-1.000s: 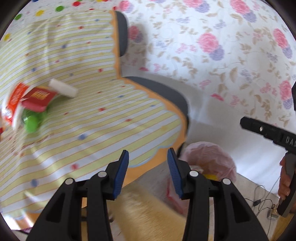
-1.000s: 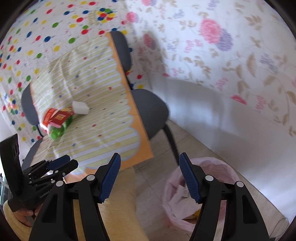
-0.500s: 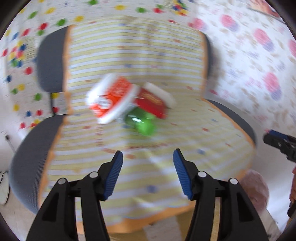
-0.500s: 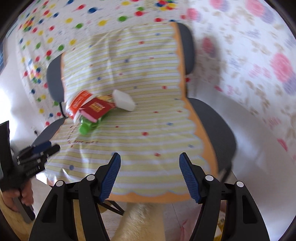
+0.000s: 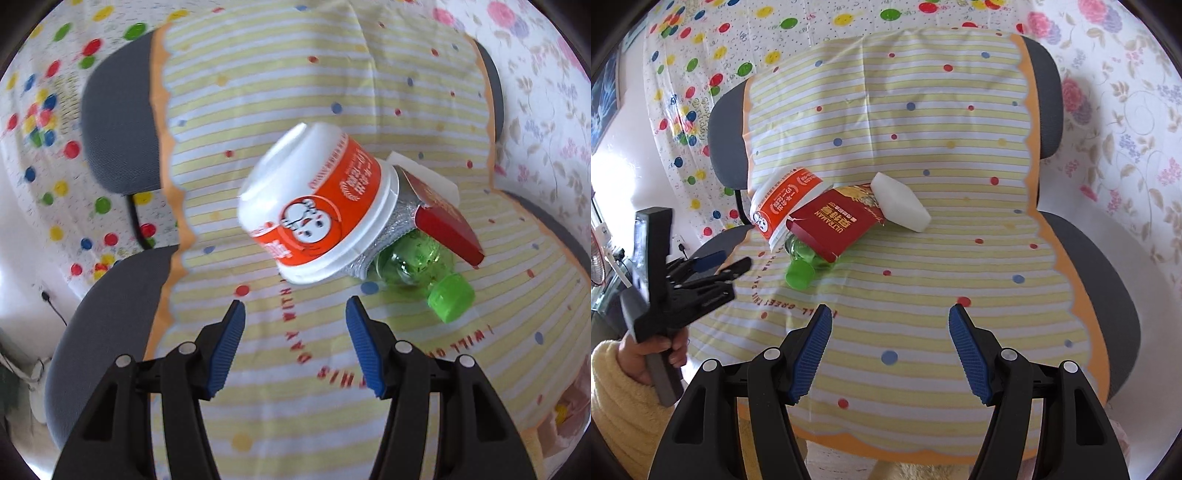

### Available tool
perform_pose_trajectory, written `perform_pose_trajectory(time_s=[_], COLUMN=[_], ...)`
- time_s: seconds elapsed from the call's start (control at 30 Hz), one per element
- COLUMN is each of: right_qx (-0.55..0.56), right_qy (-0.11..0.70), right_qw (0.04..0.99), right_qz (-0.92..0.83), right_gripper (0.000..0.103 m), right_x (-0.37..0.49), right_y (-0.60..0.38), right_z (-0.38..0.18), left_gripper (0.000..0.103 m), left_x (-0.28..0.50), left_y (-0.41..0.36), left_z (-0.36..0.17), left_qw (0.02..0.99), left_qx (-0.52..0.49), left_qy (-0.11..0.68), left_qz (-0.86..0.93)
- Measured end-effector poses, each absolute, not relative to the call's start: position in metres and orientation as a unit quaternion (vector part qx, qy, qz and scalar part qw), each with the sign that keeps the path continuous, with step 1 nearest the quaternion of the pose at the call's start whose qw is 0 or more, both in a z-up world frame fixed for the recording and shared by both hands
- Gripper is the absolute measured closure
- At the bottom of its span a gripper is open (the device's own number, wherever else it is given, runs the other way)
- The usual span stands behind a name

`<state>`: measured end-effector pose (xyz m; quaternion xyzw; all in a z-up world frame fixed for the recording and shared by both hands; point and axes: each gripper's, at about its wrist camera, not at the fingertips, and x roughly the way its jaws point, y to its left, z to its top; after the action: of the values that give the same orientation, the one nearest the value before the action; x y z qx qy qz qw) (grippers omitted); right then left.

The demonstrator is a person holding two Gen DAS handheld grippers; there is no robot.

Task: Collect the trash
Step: 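Return to the chair and grasp the orange-and-white tub rim with the left tool, then grasp the clear plastic wrapper with the right tool while the left holds the tub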

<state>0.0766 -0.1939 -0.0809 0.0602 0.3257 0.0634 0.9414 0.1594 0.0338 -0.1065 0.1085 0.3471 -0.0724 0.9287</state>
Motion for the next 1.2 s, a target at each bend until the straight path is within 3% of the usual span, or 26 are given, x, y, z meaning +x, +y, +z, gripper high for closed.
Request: perform_pose_trajectory(time_s=[0.37,0.5,0.57,0.63,0.73,0.83,1.03,1.2], right_qx=[0.068,0.071,0.07,0.069,0.069,0.068,0.065,0.056], right_qy=[0.336,0.338,0.338,0.337,0.336,0.334,0.334,0.333], right_qw=[0.938,0.937,0.937,0.937,0.938,0.938,0.938,0.939], right_qz=[0.057,0.057,0.057,0.057,0.057,0.057,0.061,0.073], right_gripper=[0.036,0.036,0.036,0.036,0.036,0.036,0.036,0.036], right_x=[0.092,0.092,0.091,0.089,0.087,0.085,0.079,0.078], right_y=[-0.206,-0.209,-0.208,-0.208,-0.207,-0.206,-0.202,-0.189], right_z=[-0.09,-0.092,-0.092,-0.091,-0.09,-0.089,-0.087,-0.084], left_gripper=[0.048,0.048,0.054,0.073,0.093,0.099,0.1,0.1], left_x=[0.202,0.204,0.205,0.209,0.216,0.224,0.2,0.17], left_y=[0.008,0.003,0.005,0.011,0.023,0.045,0.1,0.14], left_z=[-0.127,-0.117,-0.109,-0.099,-0.087,-0.076,-0.056,-0.058], left_qw=[0.914,0.924,0.93,0.938,0.946,0.95,0.951,0.929], left_qx=[0.165,0.18,0.175,0.152,0.119,0.065,-0.004,-0.07], left_qy=[0.368,0.338,0.324,0.311,0.3,0.306,0.31,0.362], left_qz=[-0.036,-0.014,-0.008,-0.004,-0.003,0.0,0.023,0.007])
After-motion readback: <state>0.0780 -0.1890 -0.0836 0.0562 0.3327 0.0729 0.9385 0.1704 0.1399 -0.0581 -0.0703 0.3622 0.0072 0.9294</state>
